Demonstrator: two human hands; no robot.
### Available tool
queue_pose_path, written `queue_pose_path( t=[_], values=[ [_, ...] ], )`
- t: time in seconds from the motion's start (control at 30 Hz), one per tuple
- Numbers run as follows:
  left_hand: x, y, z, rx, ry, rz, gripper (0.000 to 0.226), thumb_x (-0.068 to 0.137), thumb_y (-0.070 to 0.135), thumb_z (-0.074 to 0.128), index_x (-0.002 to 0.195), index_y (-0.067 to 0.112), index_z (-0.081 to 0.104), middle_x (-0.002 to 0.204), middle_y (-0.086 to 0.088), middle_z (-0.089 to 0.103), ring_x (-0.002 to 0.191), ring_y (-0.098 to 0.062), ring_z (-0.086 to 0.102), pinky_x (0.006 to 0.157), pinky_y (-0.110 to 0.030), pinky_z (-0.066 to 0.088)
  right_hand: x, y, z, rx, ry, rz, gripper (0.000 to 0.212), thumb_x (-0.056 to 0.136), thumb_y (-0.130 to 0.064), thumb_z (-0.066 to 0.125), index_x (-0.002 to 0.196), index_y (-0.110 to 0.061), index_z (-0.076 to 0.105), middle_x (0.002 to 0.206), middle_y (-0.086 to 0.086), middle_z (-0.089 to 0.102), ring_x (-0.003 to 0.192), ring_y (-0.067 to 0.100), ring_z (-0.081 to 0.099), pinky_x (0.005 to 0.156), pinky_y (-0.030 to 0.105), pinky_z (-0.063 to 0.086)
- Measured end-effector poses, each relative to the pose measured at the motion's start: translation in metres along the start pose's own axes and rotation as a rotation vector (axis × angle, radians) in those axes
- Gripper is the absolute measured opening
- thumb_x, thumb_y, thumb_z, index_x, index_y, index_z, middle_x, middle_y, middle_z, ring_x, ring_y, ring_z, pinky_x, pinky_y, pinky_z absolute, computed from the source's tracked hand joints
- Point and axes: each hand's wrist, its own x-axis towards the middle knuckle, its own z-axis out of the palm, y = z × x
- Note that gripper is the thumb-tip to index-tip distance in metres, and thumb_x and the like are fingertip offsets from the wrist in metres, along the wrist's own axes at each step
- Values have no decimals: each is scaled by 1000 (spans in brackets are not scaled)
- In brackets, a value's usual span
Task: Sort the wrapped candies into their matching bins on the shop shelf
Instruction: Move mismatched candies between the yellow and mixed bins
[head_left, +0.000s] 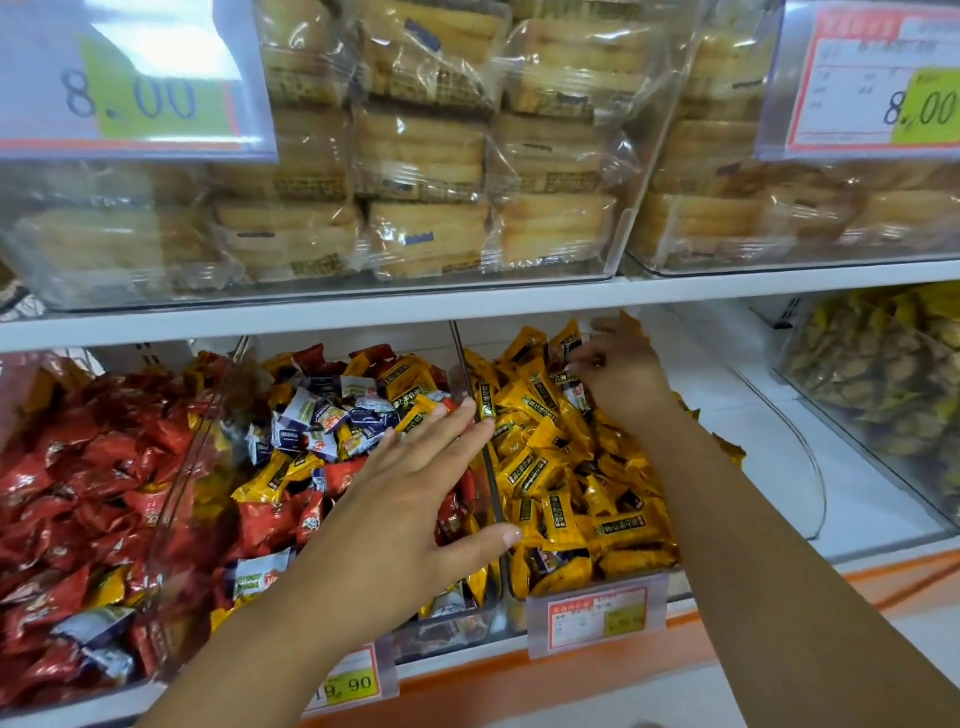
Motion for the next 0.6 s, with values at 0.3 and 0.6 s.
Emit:
queue_pose_path(
  t=[0.3, 0.6],
  values=[
    [1, -1, -1, -6, -24, 10, 79, 68, 87, 20, 137, 61, -8, 144, 41, -24, 132, 17, -27, 109, -18, -16, -9, -4, 11, -174, -129, -4, 29, 89, -8, 61, 117, -14, 63, 137, 13, 37, 113, 31, 54, 92, 25, 41],
    [1, 2, 1, -20, -2, -8, 81, 66, 88, 19, 138, 60, -5, 146, 40, -21, 134, 16, -24, 111, -22, -14, -17, -3, 13, -244, -215, -123, 44, 92, -6, 55, 134, -20, 54, 138, 14, 40, 125, 31, 45, 104, 33, 37]
  ],
)
